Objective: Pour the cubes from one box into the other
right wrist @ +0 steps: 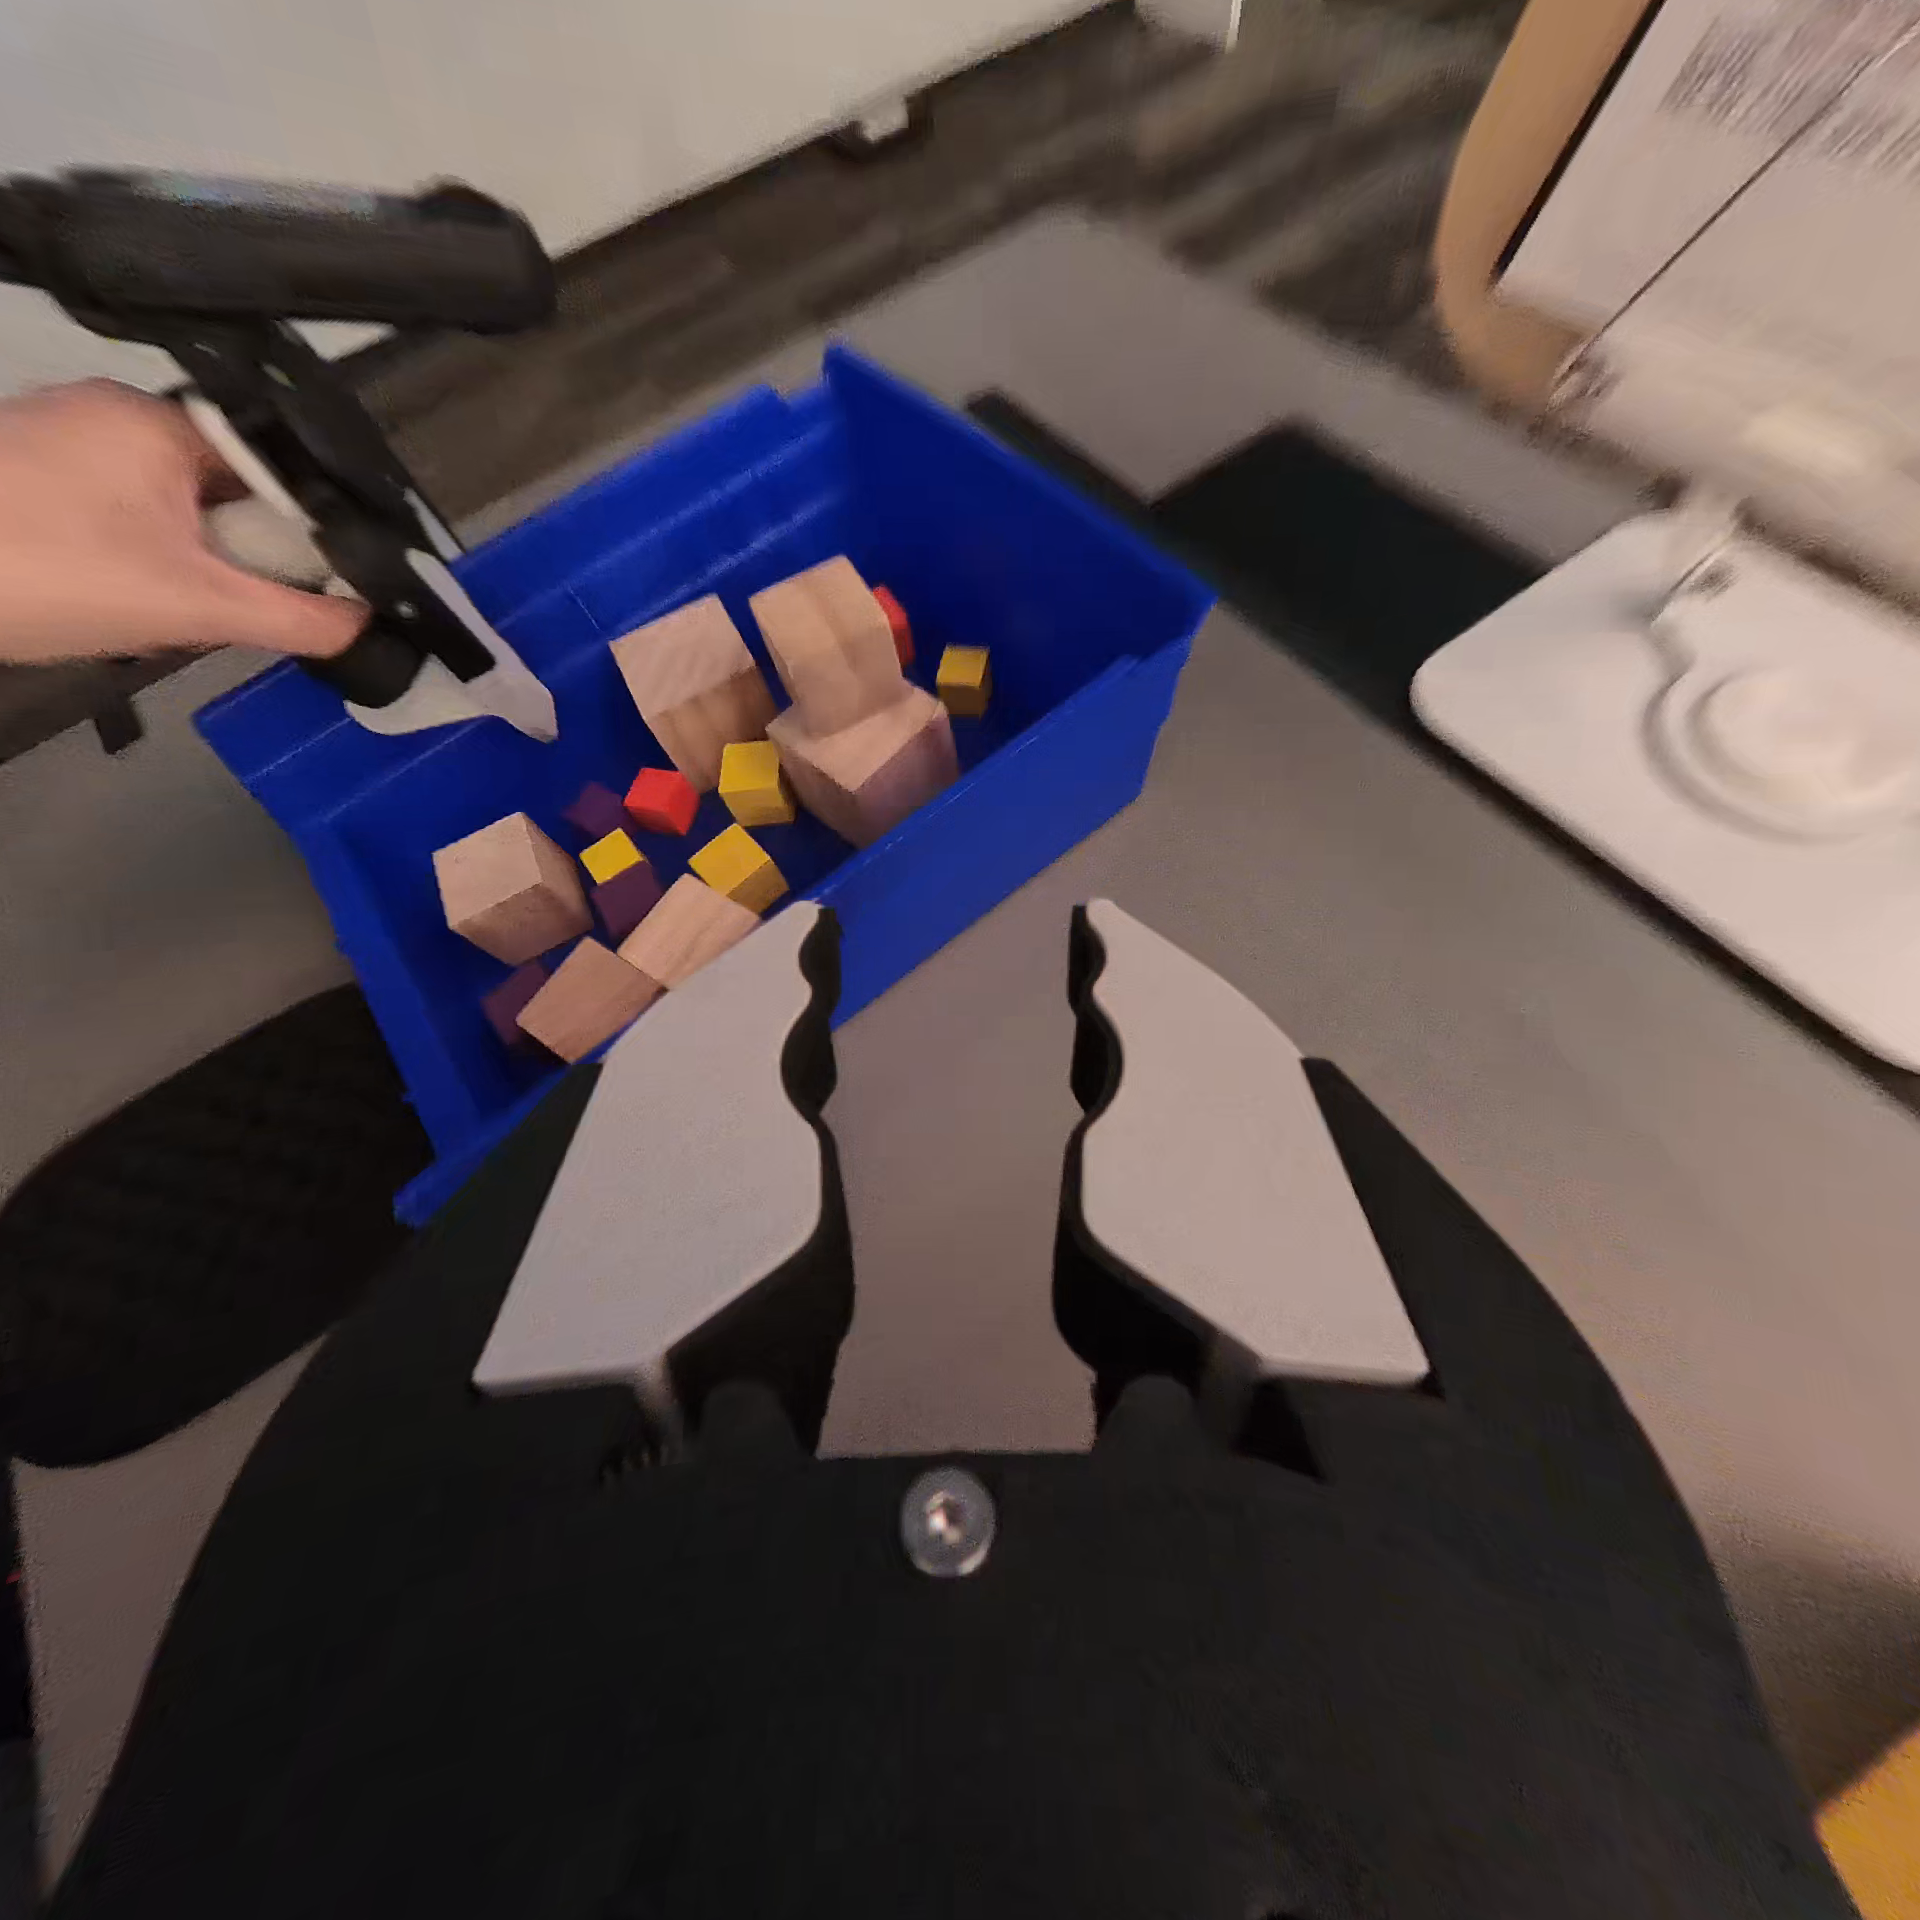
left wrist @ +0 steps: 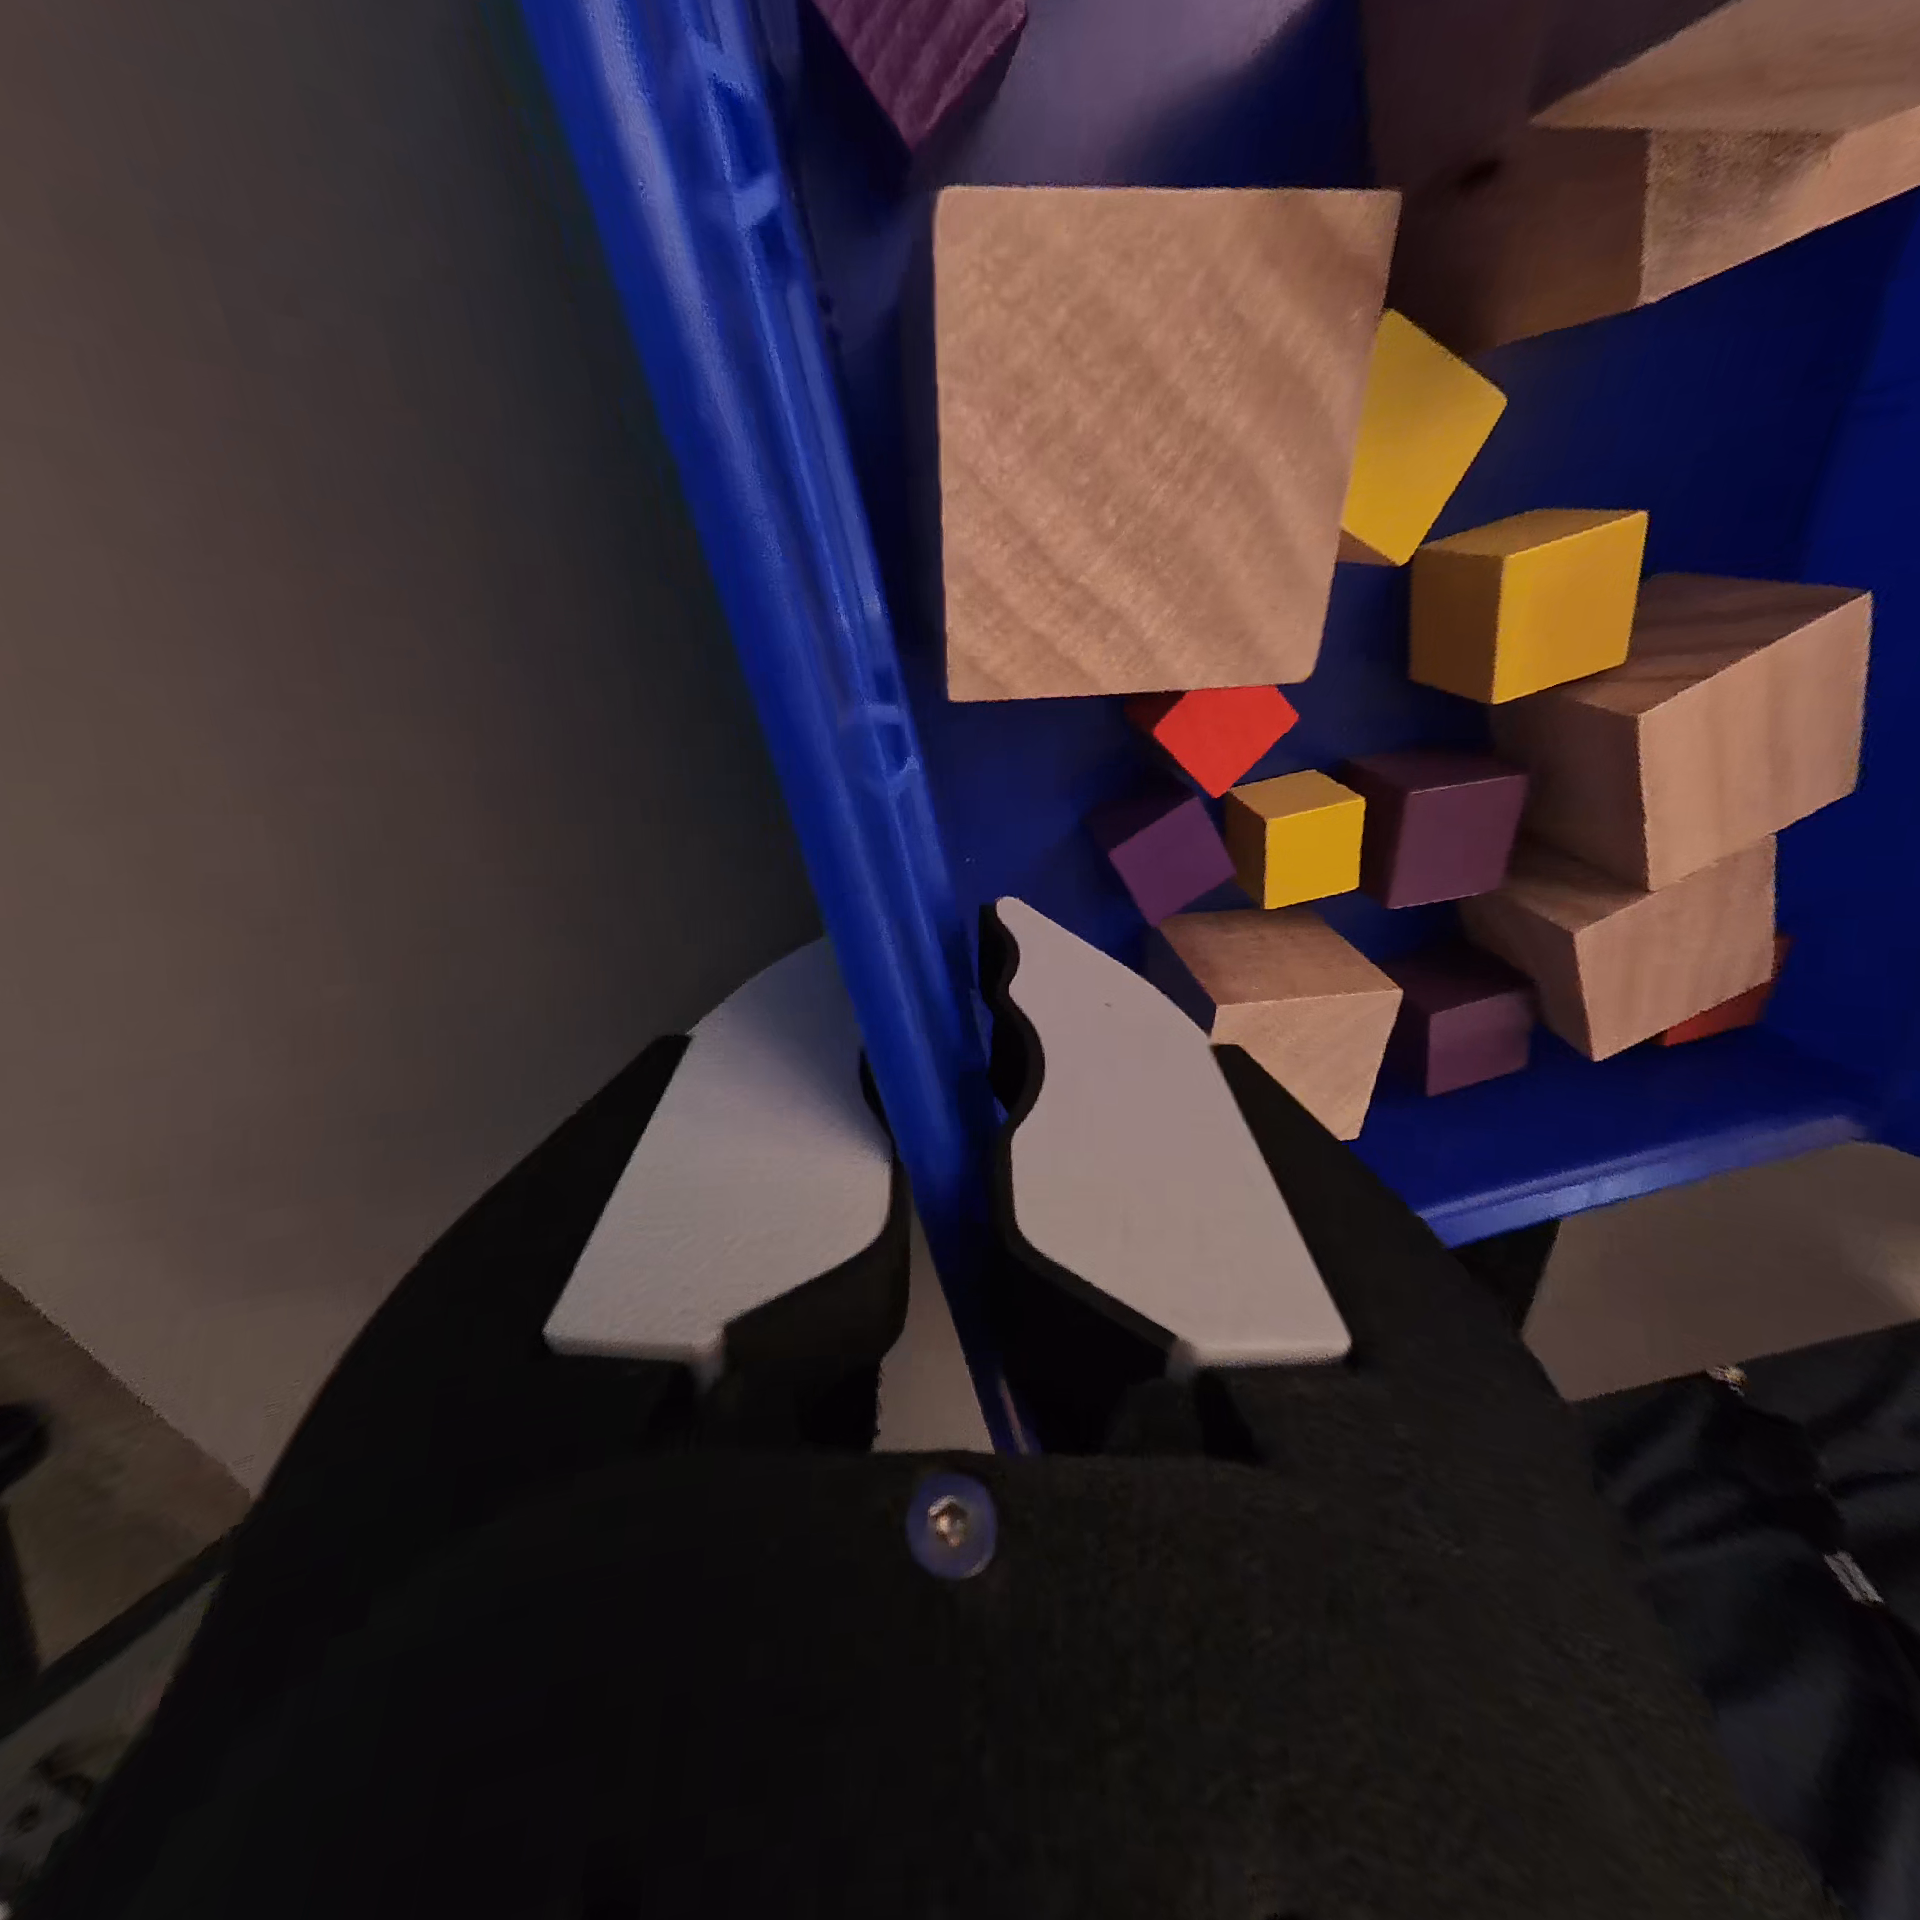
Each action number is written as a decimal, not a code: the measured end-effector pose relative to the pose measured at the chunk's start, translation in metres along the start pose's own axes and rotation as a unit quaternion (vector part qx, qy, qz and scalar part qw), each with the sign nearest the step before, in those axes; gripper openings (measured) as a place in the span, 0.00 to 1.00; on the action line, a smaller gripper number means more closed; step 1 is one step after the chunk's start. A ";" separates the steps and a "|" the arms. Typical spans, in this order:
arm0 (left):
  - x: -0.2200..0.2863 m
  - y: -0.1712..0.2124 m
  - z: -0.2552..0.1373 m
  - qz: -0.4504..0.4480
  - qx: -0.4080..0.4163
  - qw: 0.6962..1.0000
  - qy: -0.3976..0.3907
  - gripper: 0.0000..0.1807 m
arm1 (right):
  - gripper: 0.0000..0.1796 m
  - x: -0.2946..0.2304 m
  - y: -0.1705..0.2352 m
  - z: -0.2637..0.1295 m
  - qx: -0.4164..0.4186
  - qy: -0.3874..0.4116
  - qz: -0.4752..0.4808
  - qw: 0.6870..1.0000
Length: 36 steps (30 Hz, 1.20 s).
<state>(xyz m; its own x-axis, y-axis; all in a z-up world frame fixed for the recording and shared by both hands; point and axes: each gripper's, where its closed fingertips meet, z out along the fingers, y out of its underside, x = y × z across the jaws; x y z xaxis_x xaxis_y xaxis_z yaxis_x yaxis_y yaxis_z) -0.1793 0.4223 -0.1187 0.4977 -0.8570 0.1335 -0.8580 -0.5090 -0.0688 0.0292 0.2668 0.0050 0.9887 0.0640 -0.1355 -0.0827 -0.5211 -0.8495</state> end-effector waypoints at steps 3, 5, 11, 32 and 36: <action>0.002 0.000 0.001 -0.015 -0.001 1.000 0.019 0.05 | 0.34 -0.006 -0.002 0.043 -0.049 -0.033 0.093 0.994; 0.001 0.001 0.001 -0.013 -0.007 1.000 0.006 0.05 | 0.42 -0.005 0.004 0.066 -0.112 -0.031 0.143 0.983; 0.002 0.001 0.002 -0.022 -0.012 1.000 0.019 0.04 | 0.45 -0.002 0.054 0.104 -0.328 0.040 0.190 0.924; 0.006 0.008 0.008 -0.049 -0.057 0.997 -0.010 0.02 | 0.04 -0.006 0.069 0.119 -0.394 0.140 0.221 0.881; 0.023 0.007 0.003 -0.031 -0.064 0.997 -0.013 0.02 | 0.04 0.002 0.072 0.108 -0.397 0.123 0.232 0.879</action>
<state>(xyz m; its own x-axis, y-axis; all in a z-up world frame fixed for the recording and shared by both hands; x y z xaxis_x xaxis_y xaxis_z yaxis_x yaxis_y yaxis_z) -0.1736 0.3987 -0.1189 0.5522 -0.8267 0.1081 -0.8337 -0.5484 0.0652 0.0116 0.3212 -0.1117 0.8771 -0.4472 -0.1750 -0.4670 -0.8792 -0.0943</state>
